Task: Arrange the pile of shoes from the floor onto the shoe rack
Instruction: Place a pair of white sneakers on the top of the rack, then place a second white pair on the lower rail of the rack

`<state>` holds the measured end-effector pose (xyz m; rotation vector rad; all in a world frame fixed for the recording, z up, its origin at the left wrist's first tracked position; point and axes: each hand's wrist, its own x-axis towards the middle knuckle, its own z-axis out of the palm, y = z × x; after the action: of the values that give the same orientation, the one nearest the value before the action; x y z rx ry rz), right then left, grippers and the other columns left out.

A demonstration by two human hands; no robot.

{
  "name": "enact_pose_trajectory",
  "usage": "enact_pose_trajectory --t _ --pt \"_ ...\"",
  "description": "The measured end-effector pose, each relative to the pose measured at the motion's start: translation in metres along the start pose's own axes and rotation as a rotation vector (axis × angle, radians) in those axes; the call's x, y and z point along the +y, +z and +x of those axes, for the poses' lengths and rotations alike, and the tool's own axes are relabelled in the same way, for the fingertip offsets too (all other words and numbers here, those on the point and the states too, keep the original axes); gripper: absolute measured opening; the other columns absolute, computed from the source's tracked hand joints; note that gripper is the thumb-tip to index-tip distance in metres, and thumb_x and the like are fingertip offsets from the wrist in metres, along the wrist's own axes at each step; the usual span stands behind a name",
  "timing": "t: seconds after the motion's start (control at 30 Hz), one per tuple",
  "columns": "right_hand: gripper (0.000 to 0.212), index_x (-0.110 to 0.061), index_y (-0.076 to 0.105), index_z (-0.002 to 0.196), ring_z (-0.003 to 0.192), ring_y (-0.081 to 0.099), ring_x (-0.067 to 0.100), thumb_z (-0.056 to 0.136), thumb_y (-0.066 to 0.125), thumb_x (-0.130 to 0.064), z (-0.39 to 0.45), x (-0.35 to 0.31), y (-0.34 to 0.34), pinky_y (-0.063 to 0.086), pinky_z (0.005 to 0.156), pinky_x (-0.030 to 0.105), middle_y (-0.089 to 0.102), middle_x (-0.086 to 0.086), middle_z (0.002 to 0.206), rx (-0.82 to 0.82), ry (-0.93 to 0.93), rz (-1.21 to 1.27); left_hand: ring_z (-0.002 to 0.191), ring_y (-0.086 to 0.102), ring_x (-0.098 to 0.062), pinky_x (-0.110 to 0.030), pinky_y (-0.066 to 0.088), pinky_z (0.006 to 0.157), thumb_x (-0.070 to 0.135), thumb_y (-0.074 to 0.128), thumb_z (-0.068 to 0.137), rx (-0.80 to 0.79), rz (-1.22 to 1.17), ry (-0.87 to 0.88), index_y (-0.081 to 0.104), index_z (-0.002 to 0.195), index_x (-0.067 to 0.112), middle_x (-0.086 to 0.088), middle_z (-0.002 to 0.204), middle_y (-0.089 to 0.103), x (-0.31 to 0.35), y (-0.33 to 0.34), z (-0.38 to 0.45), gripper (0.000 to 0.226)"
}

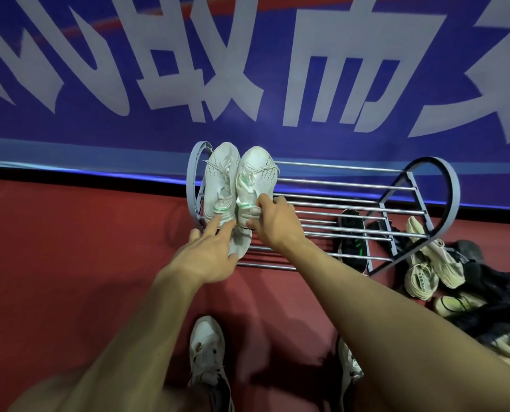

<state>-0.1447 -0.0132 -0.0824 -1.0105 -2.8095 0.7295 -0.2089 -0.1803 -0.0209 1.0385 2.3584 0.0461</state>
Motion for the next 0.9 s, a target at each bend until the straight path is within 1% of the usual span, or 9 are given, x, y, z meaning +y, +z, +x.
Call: enact_pose_trajectory --t 0.1,0.2,0.27,0.4,0.53,0.63,0.77,0.83,0.9 --pt "0.041 -0.017 0.048 0.113 0.103 0.051 0.040 0.088 0.069 -0.041 -0.001 0.008 0.001 0.046 0.085 0.045 0.051 0.016 0.118 -0.029 0.005 0.004 0.146 0.020 -0.039 -0.051 0.030 0.116 0.041 0.046 0.100 -0.015 0.007 0.003 0.006 0.160 0.034 0.009 0.168 -0.007 0.001 -0.001 0.000 0.072" --pt "0.040 -0.018 0.048 0.108 0.094 0.058 0.035 0.084 0.071 -0.041 -0.002 0.007 -0.005 0.052 0.081 0.045 0.055 0.013 0.112 -0.076 -0.024 0.076 0.146 0.019 -0.040 -0.051 0.030 0.117 0.040 0.046 0.100 -0.028 0.023 0.020 0.006 0.159 0.035 0.008 0.168 -0.006 0.004 0.001 0.002 0.072" --pt "0.042 -0.017 0.048 0.110 0.090 0.060 0.032 0.083 0.073 -0.039 -0.005 0.007 -0.012 0.054 0.078 0.045 0.054 0.011 0.113 -0.093 -0.033 0.093 0.146 0.020 -0.042 -0.051 0.028 0.118 0.040 0.046 0.100 -0.049 0.036 0.026 0.006 0.159 0.034 0.006 0.169 -0.004 0.005 0.004 0.004 0.072" --pt "0.044 -0.013 0.049 0.123 0.099 0.060 0.033 0.090 0.067 -0.037 -0.013 0.027 -0.030 0.050 0.088 0.043 0.052 0.014 0.123 -0.127 -0.064 0.028 0.146 0.021 -0.042 -0.051 0.026 0.119 0.042 0.046 0.099 -0.099 0.095 0.032 0.009 0.159 0.030 0.004 0.167 0.000 0.008 0.014 0.010 0.071" --pt "0.046 -0.012 0.053 0.130 0.112 0.059 0.031 0.094 0.063 -0.039 -0.030 0.057 -0.062 0.047 0.098 0.039 0.053 0.015 0.131 -0.164 -0.047 -0.059 0.150 0.014 -0.041 -0.047 0.019 0.122 0.044 0.047 0.100 -0.132 0.148 0.059 0.008 0.160 0.028 0.001 0.168 -0.003 0.026 0.014 0.012 0.073" --pt "0.044 -0.014 0.056 0.129 0.116 0.058 0.030 0.093 0.064 -0.038 -0.053 0.085 -0.108 0.044 0.096 0.034 0.059 0.014 0.129 -0.144 -0.012 -0.063 0.154 0.009 -0.035 -0.044 0.013 0.124 0.046 0.048 0.100 -0.095 0.192 0.147 0.005 0.161 0.025 -0.006 0.169 -0.001 0.056 0.013 0.012 0.077" --pt "0.031 -0.016 0.063 0.119 0.109 0.064 0.028 0.094 0.061 -0.034 -0.105 0.140 -0.174 0.049 0.088 0.033 0.069 0.010 0.117 -0.053 0.104 -0.061 0.153 0.016 -0.031 -0.041 0.014 0.123 0.043 0.049 0.102 -0.069 0.204 0.273 0.008 0.161 0.021 -0.008 0.168 0.006 0.117 0.025 -0.001 0.076" --pt "0.026 -0.013 0.065 0.115 0.110 0.064 0.030 0.094 0.059 -0.028 -0.146 0.179 -0.191 0.049 0.092 0.035 0.070 0.012 0.117 0.007 0.183 -0.041 0.152 0.019 -0.034 -0.042 0.016 0.123 0.043 0.049 0.101 -0.077 0.203 0.335 0.009 0.161 0.021 -0.007 0.168 0.006 0.149 0.040 -0.006 0.075" --pt "0.024 -0.005 0.067 0.111 0.113 0.061 0.035 0.093 0.060 -0.018 -0.190 0.222 -0.193 0.042 0.094 0.033 0.067 0.018 0.121 0.060 0.262 -0.036 0.152 0.017 -0.033 -0.043 0.014 0.124 0.043 0.049 0.101 -0.102 0.194 0.397 0.010 0.161 0.022 -0.007 0.168 0.007 0.176 0.060 -0.007 0.075"
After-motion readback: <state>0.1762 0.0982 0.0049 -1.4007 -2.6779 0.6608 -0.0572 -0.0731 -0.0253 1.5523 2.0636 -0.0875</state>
